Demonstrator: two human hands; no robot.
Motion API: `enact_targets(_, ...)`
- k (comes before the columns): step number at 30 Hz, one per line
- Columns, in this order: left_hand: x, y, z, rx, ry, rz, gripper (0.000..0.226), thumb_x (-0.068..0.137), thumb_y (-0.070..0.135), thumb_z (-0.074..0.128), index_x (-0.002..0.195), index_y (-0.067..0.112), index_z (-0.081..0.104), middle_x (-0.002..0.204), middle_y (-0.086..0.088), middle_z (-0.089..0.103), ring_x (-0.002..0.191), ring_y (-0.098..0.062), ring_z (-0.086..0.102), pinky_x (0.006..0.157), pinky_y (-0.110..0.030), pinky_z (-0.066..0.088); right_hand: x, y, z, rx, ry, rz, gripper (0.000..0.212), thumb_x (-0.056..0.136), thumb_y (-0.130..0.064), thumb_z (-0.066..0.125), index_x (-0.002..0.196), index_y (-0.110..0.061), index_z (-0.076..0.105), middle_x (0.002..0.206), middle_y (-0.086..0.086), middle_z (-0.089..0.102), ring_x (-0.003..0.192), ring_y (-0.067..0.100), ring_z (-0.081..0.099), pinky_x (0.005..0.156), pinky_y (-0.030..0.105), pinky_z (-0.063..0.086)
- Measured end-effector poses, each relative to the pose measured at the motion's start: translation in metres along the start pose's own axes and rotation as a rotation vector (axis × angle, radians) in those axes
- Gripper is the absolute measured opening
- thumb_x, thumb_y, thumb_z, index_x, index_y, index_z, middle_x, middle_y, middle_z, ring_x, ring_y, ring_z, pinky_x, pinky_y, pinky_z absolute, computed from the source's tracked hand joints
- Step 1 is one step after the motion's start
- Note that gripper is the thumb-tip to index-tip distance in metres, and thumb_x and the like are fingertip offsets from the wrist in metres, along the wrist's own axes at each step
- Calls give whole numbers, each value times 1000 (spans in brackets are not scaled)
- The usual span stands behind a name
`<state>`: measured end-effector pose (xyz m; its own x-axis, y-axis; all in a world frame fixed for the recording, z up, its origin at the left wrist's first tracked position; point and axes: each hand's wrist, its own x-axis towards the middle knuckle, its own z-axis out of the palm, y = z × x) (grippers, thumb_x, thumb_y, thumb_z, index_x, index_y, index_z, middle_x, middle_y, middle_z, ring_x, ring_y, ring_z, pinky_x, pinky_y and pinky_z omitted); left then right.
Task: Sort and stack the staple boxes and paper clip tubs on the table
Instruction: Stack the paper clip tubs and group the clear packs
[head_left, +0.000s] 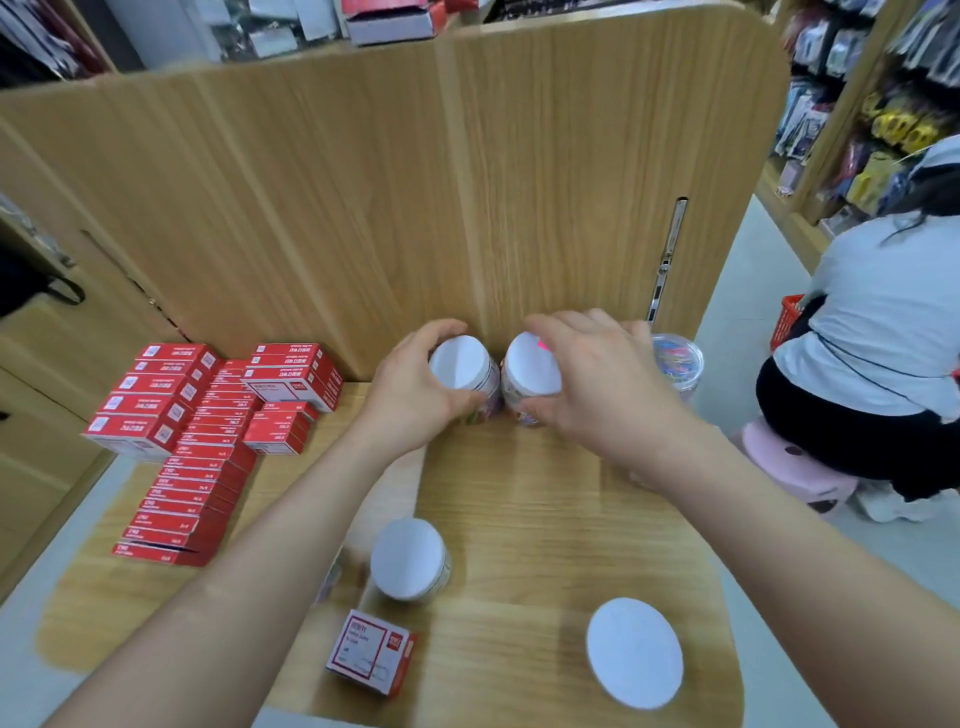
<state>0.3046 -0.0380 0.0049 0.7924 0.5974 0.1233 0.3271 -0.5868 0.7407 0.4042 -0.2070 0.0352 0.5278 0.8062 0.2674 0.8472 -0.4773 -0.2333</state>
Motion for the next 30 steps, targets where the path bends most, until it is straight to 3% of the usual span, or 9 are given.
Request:
enact_targets(10, 5, -15, 6, -1, 7, 50, 72, 61, 17, 86, 123, 28, 52, 119, 9, 58, 111, -9, 54, 98, -30, 43, 20, 1, 24, -244, 5, -102, 50, 73, -45, 69, 113, -19, 55, 109, -3, 60, 100, 22, 53, 77, 37, 19)
enact_targets(16, 5, -14, 4, 74, -40, 14, 70, 65, 24, 84, 124, 31, 48, 110, 9, 60, 96, -14, 59, 88, -32, 49, 14, 8, 31, -271, 101, -55, 49, 65, -52, 72, 103, -22, 64, 111, 0, 53, 105, 25, 46, 80, 42, 25)
enact_targets(21, 6, -11, 1, 202, -35, 99, 74, 64, 27, 84, 128, 26, 47, 123, 2, 54, 114, -16, 49, 90, -20, 34, 2, 19, 13, -97, 141, 53, 56, 64, -55, 74, 114, -33, 61, 113, -5, 54, 112, 22, 46, 86, 41, 24)
enact_targets(25, -2, 7, 5, 350, -89, 250, 79, 65, 55, 74, 134, 41, 38, 126, 1, 42, 118, -22, 38, 98, -32, 35, -26, 49, -12, 155, 255, 277, 67, 65, -61, 68, 125, -35, 52, 125, 3, 48, 119, 28, 41, 96, 49, 35)
enact_targets(28, -5, 26, 22, 505, -145, 195, 79, 65, 75, 58, 134, 52, 27, 130, 4, 31, 123, -22, 26, 93, -48, 40, -51, 68, -17, 351, 142, 448, 81, 69, -58, 67, 140, -38, 33, 137, 8, 39, 131, 26, 32, 106, 39, 28)
enact_targets(30, -4, 33, 34, 539, -117, 127, 75, 67, 75, 59, 131, 49, 31, 129, 4, 29, 123, -22, 22, 89, -51, 42, -59, 76, -8, 536, 27, 487, 82, 75, -51, 68, 144, -40, 25, 143, 3, 38, 134, 18, 33, 111, 36, 28)
